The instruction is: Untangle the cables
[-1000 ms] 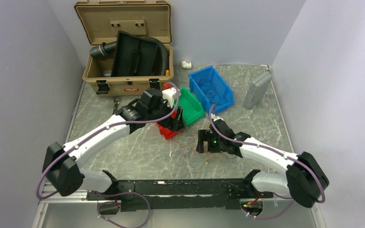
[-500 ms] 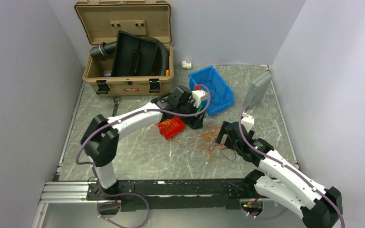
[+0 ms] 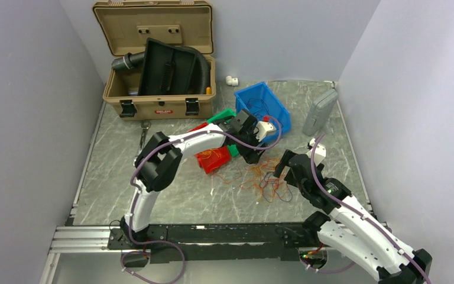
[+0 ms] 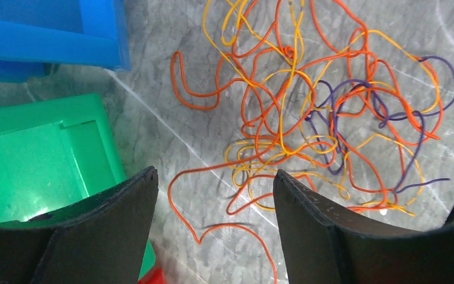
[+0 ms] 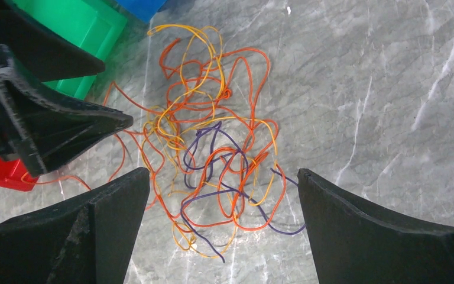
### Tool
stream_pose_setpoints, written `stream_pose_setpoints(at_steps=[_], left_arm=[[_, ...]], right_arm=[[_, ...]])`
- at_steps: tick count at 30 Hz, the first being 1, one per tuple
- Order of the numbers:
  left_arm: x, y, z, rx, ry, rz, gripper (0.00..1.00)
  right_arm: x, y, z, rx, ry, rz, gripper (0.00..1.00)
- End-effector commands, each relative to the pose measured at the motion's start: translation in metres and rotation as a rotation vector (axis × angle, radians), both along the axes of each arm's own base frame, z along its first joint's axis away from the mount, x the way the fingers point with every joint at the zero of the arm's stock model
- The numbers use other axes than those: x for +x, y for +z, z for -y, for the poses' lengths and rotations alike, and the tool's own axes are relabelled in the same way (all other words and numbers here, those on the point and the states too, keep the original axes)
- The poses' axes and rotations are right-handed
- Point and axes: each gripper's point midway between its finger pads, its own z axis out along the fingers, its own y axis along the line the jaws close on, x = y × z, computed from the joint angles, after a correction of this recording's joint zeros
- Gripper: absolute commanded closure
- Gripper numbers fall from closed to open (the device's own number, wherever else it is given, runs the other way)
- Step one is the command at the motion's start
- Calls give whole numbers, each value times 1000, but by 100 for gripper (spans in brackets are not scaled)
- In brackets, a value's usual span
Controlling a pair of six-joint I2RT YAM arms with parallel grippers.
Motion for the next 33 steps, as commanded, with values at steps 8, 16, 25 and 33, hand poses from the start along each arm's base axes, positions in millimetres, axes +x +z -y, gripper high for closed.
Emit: stream_pose_setpoints(at_steps=[8,16,25,33], left_arm=[[-12,1,23,-51,-101,-62,69],[-44,40,-6,-120,-60,-72,100],[-50,107,-31,-158,56,-22,100],[-80,175,-26,-362,-3,-64,100]], right_arm=[[8,10,-15,49,37,24,3],[9,-2,-30,88,97,7,3],[7,-15,-59,154,247,14,4],[15,-56,-60,138,162,-89,0]])
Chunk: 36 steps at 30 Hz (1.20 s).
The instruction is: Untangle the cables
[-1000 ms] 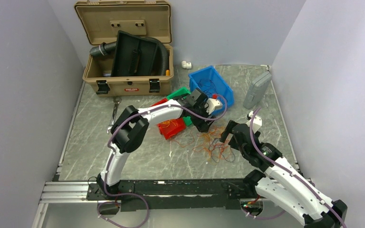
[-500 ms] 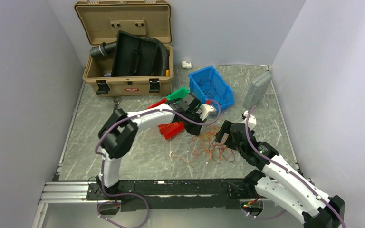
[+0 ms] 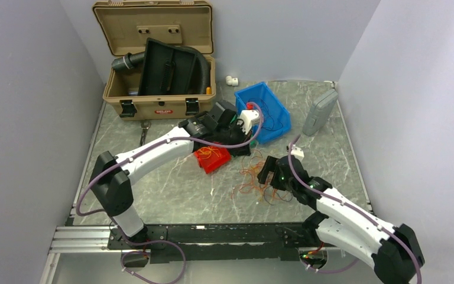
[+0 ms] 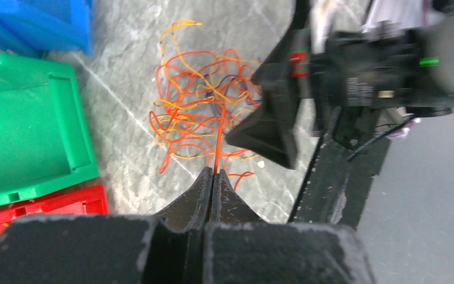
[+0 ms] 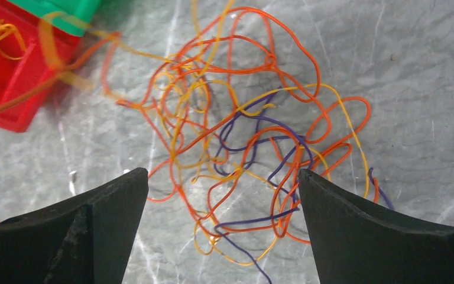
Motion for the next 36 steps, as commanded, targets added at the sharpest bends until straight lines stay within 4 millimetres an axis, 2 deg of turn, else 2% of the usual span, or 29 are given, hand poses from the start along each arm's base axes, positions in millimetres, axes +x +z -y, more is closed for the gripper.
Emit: stream_pose_setpoints(at_steps=[1,6,8,10,15,19,22,26,30,34,36], left_arm=[[-27,66,9,-194,-78,-13,100],[-44,120,-3,-302,-96,28,100],[-46,147,-17,-336,-63,83,100],[-40,166,-35,-340,24,137,100],[-28,204,-83,-345,217,226,100],[-6,224,-128,-343,451,308,100],[7,233,-144,-362,530,318,100],[19,236,-131,-339,500,308,100],[28,254,-138,-332,549,353,100],[18,278,-134,-396,484,397,100],[13,281,-129,-416,442,394,100]], right_arm=[[16,-9,4,-12,-116,-17,0],[13,-33,39,-120,-376,-130,4],[9,-37,53,-139,-473,-156,8],[6,-37,63,-132,-535,-159,10],[3,-30,87,-64,-656,-118,14],[3,-15,105,-38,-724,-67,15],[6,1,113,-49,-736,-10,16],[17,21,105,-47,-636,62,15],[26,34,95,-48,-543,103,13],[37,53,49,-8,-189,194,6],[38,66,23,41,-20,265,5]])
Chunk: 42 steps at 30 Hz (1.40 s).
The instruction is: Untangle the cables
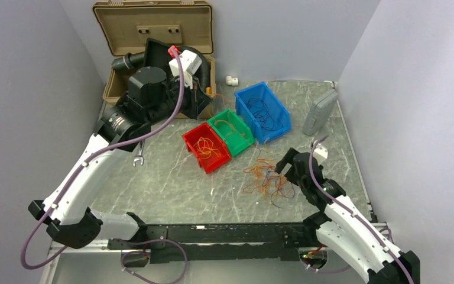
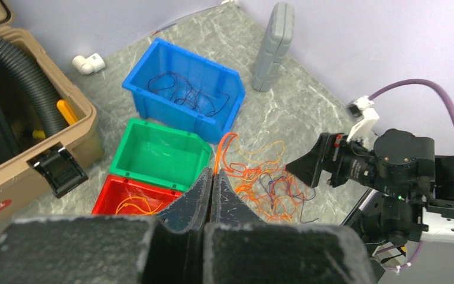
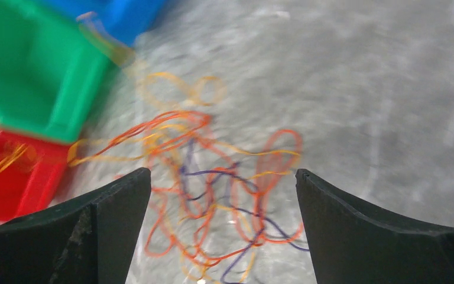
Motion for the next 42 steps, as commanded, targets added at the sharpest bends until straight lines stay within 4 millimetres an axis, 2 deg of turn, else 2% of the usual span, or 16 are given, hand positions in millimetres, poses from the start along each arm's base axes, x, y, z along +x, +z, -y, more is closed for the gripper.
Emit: stream_pose_setpoints(at_steps=[1,5,7,9,12,14,17,22,24,30,36,42], left_arm=[[-19,49,-1,-88,-73,112,100],[-29,46,7,-119,-131,89,100],[-32,45,7,-133,-140,84,100],[-35,47,6,-145,-143,86,100],[-37,54,2,-155,-133,97,100],[-38,60,-6,-157,-101,111,100],[-36,74,-31,-158,15,150,100],[-40,95,-84,-169,220,237,100],[-43,98,-97,-181,261,256,100],[-46,86,-92,-234,243,236,100],[-53,78,-60,-257,91,191,100],[-61,76,-38,-269,-32,181,100]], right_arm=[[19,55,-65,54,447,245,5],[20,60,-93,55,649,283,6],[23,57,-103,57,704,275,6],[32,50,-104,52,681,251,7],[47,36,-94,35,568,181,8],[55,22,-83,10,473,123,10],[56,-8,-51,-46,258,-17,12],[32,-36,12,-52,-151,-141,16],[21,-39,28,-4,-272,-137,20],[6,-18,48,102,-421,-5,21],[15,26,47,34,-285,99,17],[27,79,18,-26,36,257,10]])
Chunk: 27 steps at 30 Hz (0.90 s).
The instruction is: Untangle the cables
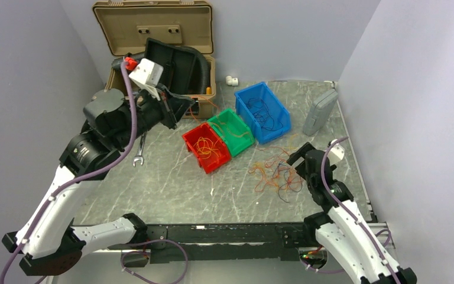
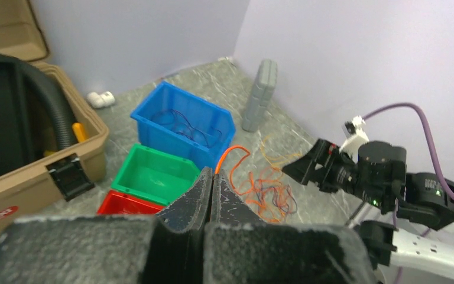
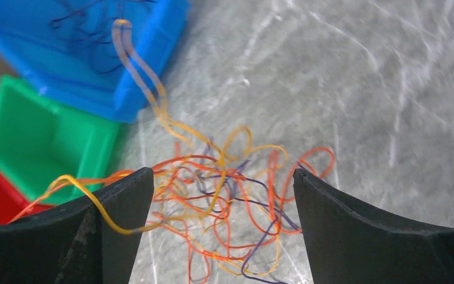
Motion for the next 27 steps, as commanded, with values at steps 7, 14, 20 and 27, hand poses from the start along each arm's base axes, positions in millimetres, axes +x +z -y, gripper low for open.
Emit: stream_pose_setpoints(at_steps=[7,14,20,27], left_arm=[[-17,21,14,-57,-124,53,100],[-21,30,7,-53,-107,74,100],[-23,36,0,-53,-90,88,100],[-26,43,-5,-53,-76,101,100]], right_arm=[[4,97,-97,-76,759,397,11],[10,125,-124,-154,970,476,11],[11,129,-160,-100,1161,503,18],[4,122,-195,-66,1312,555,22]])
